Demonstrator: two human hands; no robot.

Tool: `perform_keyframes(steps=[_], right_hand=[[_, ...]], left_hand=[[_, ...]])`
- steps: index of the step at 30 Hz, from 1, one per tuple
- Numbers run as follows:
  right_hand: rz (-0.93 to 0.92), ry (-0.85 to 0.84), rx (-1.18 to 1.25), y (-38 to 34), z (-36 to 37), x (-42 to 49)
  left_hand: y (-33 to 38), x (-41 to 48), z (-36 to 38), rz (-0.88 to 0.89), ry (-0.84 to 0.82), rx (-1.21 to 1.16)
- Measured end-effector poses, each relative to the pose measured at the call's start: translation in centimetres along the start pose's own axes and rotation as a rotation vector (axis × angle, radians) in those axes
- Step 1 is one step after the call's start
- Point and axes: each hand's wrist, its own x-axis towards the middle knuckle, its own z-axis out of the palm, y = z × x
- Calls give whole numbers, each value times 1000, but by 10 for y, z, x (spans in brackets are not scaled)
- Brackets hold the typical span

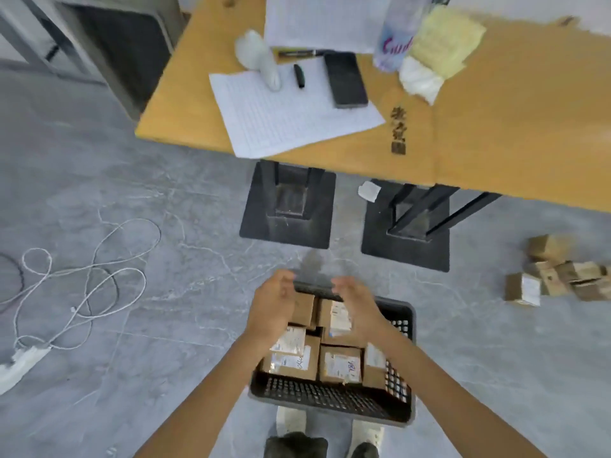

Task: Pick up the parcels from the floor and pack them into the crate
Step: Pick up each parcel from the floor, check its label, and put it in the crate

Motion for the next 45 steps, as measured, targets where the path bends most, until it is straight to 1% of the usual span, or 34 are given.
perform_keyframes(steps=[3,6,8,10,13,18,22,26,30,34,38,41,45], right_hand=[[-164,70,57,-75,-58,-53],[-290,129,90,-132,-114,-116],[-393,157,117,-156,-151,-161],[-471,226,134,-173,-187,-205],[-560,345,173,-176,-236,-263],[-629,566,191,-141,-315,-332],[-620,783,284,-98,-376,-384],[-573,977,360,-47,-431,-423],[-531,1089,404,5,-488,-446],[-491,1138,459,59,-549,-455],[-454,1149,488,108,-613,-453],[-448,1126,501,131,-659,-450],[-454,1088,526,148,-707,-444]], left_hand=[[104,-29,-20,185,14,46],[192,-66,-30,383,38,129],[244,-92,-33,506,41,162],[288,-118,-32,621,24,186],[343,-155,-21,756,10,213],[405,-208,19,967,-81,227],[431,-237,70,1098,-194,254],[455,-265,129,1194,-295,273],[474,-285,196,1221,-370,266],[487,-293,262,1226,-418,303],[508,-295,325,1193,-419,301],[528,-299,375,1176,-407,273],[549,-310,435,1188,-445,254]])
